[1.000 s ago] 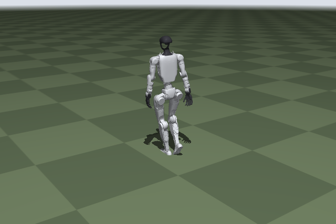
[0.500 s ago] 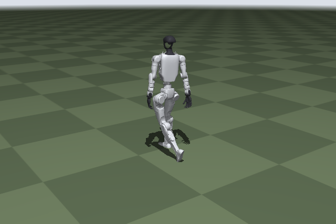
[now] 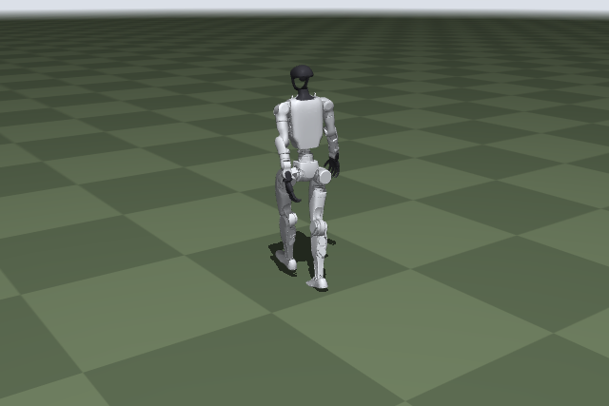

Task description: Walk run

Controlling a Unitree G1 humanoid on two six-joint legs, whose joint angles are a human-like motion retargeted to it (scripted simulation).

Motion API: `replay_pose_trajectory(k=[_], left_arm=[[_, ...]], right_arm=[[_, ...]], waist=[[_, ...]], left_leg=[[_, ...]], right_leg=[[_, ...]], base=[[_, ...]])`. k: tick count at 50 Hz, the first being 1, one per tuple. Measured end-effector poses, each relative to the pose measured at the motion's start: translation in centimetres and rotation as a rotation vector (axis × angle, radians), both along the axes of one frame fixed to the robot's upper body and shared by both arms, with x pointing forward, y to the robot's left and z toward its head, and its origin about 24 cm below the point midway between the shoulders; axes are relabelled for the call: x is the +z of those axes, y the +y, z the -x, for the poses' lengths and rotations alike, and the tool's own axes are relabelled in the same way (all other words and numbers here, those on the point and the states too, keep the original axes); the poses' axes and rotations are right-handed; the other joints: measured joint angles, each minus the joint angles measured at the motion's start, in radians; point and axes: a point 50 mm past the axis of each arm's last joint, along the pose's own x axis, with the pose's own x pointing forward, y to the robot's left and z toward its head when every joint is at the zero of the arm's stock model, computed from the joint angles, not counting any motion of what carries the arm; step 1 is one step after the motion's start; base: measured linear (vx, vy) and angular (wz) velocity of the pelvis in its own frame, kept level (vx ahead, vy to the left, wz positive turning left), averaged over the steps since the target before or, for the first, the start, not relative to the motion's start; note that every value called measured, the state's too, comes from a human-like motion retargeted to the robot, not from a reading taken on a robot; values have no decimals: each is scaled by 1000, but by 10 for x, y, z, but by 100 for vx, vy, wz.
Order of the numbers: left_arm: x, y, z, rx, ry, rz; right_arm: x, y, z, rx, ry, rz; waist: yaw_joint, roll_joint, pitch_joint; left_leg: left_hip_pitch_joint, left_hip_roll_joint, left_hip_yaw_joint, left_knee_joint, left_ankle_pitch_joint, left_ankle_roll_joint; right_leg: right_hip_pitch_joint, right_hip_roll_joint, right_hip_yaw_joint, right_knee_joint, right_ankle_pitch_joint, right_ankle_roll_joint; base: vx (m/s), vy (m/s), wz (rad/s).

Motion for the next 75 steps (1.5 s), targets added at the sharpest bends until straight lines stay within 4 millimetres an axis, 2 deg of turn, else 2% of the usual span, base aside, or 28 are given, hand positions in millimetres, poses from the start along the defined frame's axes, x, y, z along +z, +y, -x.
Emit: replay_pose_trajectory(k=[2,4,7,9,10,12,15,18,20,23,26,30,34,35,36,40,41,43,46,50,54,59,60,63,67,70,73,75], left_arm=[[-3,3,-11,42,-32,-22],[-6,7,-23,81,-65,-34],[-10,18,-45,126,-114,-49],[-13,27,-70,131,-170,-60],[-14,30,-83,126,-203,-64],[-16,35,-108,106,-278,-79],[-13,45,-166,31,-460,-92],[-4,49,-214,-59,-639,-91],[4,51,-241,-114,-747,-90],[18,57,-274,-179,-870,-99],[26,62,-288,-212,-922,-114],[22,66,-277,-207,-881,-121],[5,63,-236,-178,-712,-116],[1,62,-221,-169,-654,-114],[-4,59,-203,-158,-589,-110],[-15,40,-129,-94,-366,-83],[-15,37,-115,-73,-328,-70],[-14,30,-89,-50,-256,-37],[-12,16,-59,-58,-170,3],[-8,-3,-28,-52,-105,26],[-3,-11,-11,-35,-32,60],[-2,-15,-8,-8,0,69],[-3,-14,-9,-3,-5,67],[-5,-10,-18,1,-38,50],[-9,0,-35,27,-88,10],[-11,8,-47,79,-127,-32],[-12,21,-64,147,-177,-75],[-14,29,-85,168,-228,-89]], right_arm=[[-9,4,24,-16,66,-14],[-19,10,54,-26,153,-24],[-30,25,104,-20,313,-38],[-32,32,131,-11,414,-53],[-32,33,144,-5,465,-63],[-33,39,162,14,537,-89],[-31,47,191,22,622,-123],[-28,50,215,-12,654,-125],[-26,51,229,-41,683,-127],[-23,54,241,-92,726,-155],[-21,55,246,-144,756,-184],[-21,54,245,-171,763,-202],[-23,51,236,-161,738,-185],[-24,51,234,-159,732,-181],[-24,50,230,-159,726,-180],[-28,44,206,-151,674,-178],[-30,42,194,-135,640,-169],[-32,36,167,-106,565,-145],[-31,25,121,-59,429,-95],[-22,16,60,17,244,-37],[-9,12,12,61,107,-13],[2,14,-18,106,24,-9],[3,15,-20,113,17,-8],[-2,17,-9,113,27,-4],[-17,23,31,92,137,-22],[-29,30,81,51,299,-47],[-34,41,135,-14,468,-75],[-33,44,161,-63,553,-107]], waist=[[51,-1,-14],[78,-8,-33],[67,-7,-53],[49,-5,-45],[37,-19,-36],[47,33,-42],[18,83,-40],[-85,111,-36],[-125,108,-35],[-168,80,-17],[-192,56,5],[-212,70,7],[-257,84,-19],[-276,85,-27],[-274,89,-35],[-232,62,-51],[-223,38,-51],[-205,2,-57],[-186,-13,-55],[-119,-45,-37],[-60,-36,-7],[-24,1,25],[-18,2,27],[-22,-5,14],[19,-22,-15],[88,-35,-46],[62,-28,-74],[42,-18,-61]], left_leg=[[2,27,33,30,59,-1],[15,8,-94,55,79,4],[35,11,-176,128,15,24],[89,30,-106,147,-29,34],[136,14,-74,136,-47,41],[175,68,-105,110,-65,27],[223,123,-115,96,-89,4],[274,120,-177,79,-105,-2],[309,106,-190,70,-121,-8],[378,67,-200,60,-148,-14],[465,46,-194,49,-177,-29],[544,75,-178,48,-199,-69],[571,109,-203,105,-118,-145],[575,121,-216,128,-74,-176],[573,138,-209,158,10,-213],[506,145,-180,411,363,-354],[466,130,-154,509,412,-359],[379,126,-98,686,440,-339],[239,144,-60,865,265,-297],[79,47,-73,878,92,-261],[-12,39,-44,653,38,-191],[-26,49,11,195,27,-71],[-26,45,45,118,12,-46],[-8,-21,35,-54,-60,-56],[1,-5,57,12,13,26],[18,7,-9,44,72,29],[22,20,-110,133,-8,37],[64,50,-44,170,-52,50]], right_leg=[[17,-7,-6,42,89,27],[17,-31,-39,109,251,62],[-54,-14,-10,323,508,123],[-154,-7,-9,570,577,139],[-203,-49,-35,721,577,141],[-249,-24,-57,714,560,127],[-371,1,-60,705,408,98],[-477,-31,-83,622,248,120],[-516,-80,-84,489,210,165],[-543,-164,-85,252,219,207],[-573,-208,-37,63,175,242],[-609,-220,-13,-102,130,239],[-574,-242,-147,-45,181,189],[-561,-257,-220,-40,225,190],[-550,-238,-160,-22,227,182],[-469,-218,-71,18,155,139],[-445,-228,-72,6,150,134],[-400,-239,-71,-8,127,126],[-343,-218,-25,-25,93,120],[-274,-203,-18,-52,77,109],[-210,-145,-13,-59,49,90],[-113,-50,-12,-53,-2,56],[-93,-42,-17,-53,-10,52],[-41,-33,-54,-48,-20,55],[-1,-35,-51,3,50,92],[18,-69,-92,82,247,149],[-61,-34,-22,302,508,232],[-168,18,31,567,577,257]], base=[[105,-2,-98],[120,-1,-55],[90,-6,7],[86,-6,32],[90,-7,10],[87,-8,-39],[55,-6,40],[80,-10,154],[71,-12,94],[71,-15,57],[79,-21,32],[83,-28,18],[85,-41,56],[92,-54,67],[109,-67,36],[91,-52,-37],[72,-40,-60],[85,-44,-51],[65,-28,-33],[64,-24,-96],[62,-20,-80],[72,-15,-43],[84,-12,-24],[97,-10,11],[90,-8,-36],[109,-5,-99],[102,-4,-7],[97,-4,42]])
